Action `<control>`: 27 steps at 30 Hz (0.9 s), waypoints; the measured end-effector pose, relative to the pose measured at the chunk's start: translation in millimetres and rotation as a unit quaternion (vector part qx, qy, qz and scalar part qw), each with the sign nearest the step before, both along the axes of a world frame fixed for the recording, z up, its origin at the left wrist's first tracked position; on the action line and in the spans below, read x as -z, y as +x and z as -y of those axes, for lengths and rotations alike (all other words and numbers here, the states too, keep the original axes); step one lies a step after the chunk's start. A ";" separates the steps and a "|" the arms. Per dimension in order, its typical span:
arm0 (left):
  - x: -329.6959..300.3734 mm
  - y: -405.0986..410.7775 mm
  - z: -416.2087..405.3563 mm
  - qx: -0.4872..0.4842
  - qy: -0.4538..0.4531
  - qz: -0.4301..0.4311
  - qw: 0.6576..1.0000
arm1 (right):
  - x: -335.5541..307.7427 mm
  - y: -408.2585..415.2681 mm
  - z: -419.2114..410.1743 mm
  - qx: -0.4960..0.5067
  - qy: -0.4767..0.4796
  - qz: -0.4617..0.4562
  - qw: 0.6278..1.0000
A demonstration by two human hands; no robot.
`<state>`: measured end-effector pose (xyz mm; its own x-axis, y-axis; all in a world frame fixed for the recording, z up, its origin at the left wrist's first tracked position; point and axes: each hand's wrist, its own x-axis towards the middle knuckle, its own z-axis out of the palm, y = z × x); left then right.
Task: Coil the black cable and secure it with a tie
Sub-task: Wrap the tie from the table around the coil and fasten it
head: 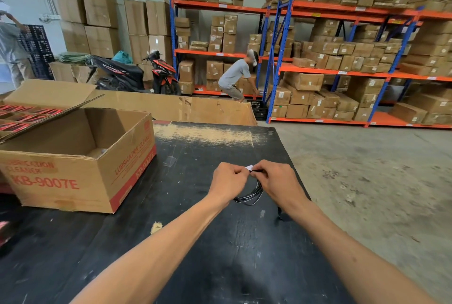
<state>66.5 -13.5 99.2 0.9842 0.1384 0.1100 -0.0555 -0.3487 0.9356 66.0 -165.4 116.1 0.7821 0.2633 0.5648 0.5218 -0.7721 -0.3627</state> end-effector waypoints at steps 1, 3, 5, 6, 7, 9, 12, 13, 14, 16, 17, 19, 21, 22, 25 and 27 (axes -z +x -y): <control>0.4 0.5 -0.8 0.008 -0.001 0.003 1.000 | 0.4 -0.5 1.1 -0.001 0.007 0.019 1.000; 0.2 0.6 -0.7 0.016 -0.011 0.012 1.000 | 2.1 -1.8 2.8 0.000 0.008 0.054 0.999; -1.7 -0.7 2.3 0.013 -0.035 0.014 0.999 | 2.9 -2.6 4.9 -0.003 0.003 0.073 0.997; -2.7 -0.9 4.0 0.007 -0.050 0.011 0.999 | 2.7 -2.7 6.2 -0.009 0.002 0.076 0.997; -3.1 -0.6 5.4 -0.001 -0.061 0.007 0.998 | 2.3 -2.8 7.5 -0.018 0.000 0.080 0.997; -2.7 -0.3 7.6 -0.012 -0.075 0.001 0.997 | 0.2 -2.5 9.4 -0.042 -0.013 0.092 0.995; -0.4 -0.4 11.7 -0.010 -0.085 -0.010 0.996 | -6.2 -1.9 12.6 -0.053 -0.037 0.097 0.993; -0.1 -1.0 12.9 -0.011 -0.085 -0.008 0.996 | -7.4 -2.4 13.0 -0.051 -0.046 0.098 0.993; -0.2 -1.6 13.5 -0.014 -0.083 -0.004 0.996 | -7.6 -3.3 12.8 -0.051 -0.056 0.098 0.992; -2.1 -2.6 12.5 -0.007 -0.060 0.009 0.998 | -5.8 -4.8 11.9 -0.052 -0.072 0.091 0.992; -3.6 -3.0 11.0 0.006 -0.034 0.020 0.999 | -5.4 -5.3 11.8 -0.052 -0.074 0.078 0.993; -6.8 -5.1 5.4 0.045 0.038 0.047 0.997 | -8.3 -5.3 12.4 -0.050 -0.072 0.027 0.996; -10.0 -6.4 -2.7 0.083 0.098 0.065 0.990 | -14.3 -4.2 12.0 -0.056 -0.078 -0.028 0.995; -11.2 -6.2 -6.5 0.101 0.115 0.066 0.986 | -17.2 -3.6 11.1 -0.060 -0.083 -0.051 0.993; -15.2 -5.5 -14.9 0.153 0.147 0.055 0.976 | -22.9 -1.6 7.8 -0.054 -0.065 -0.096 0.992; -17.5 -6.1 -19.5 0.182 0.178 0.050 0.966 | -23.3 0.4 6.4 -0.028 -0.030 -0.138 0.990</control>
<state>60.5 6.0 116.8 0.9426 -0.2787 0.1839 -0.3188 -0.5879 0.7435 66.4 -171.9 139.4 0.8878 0.3377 0.3128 0.4518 -0.7693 -0.4517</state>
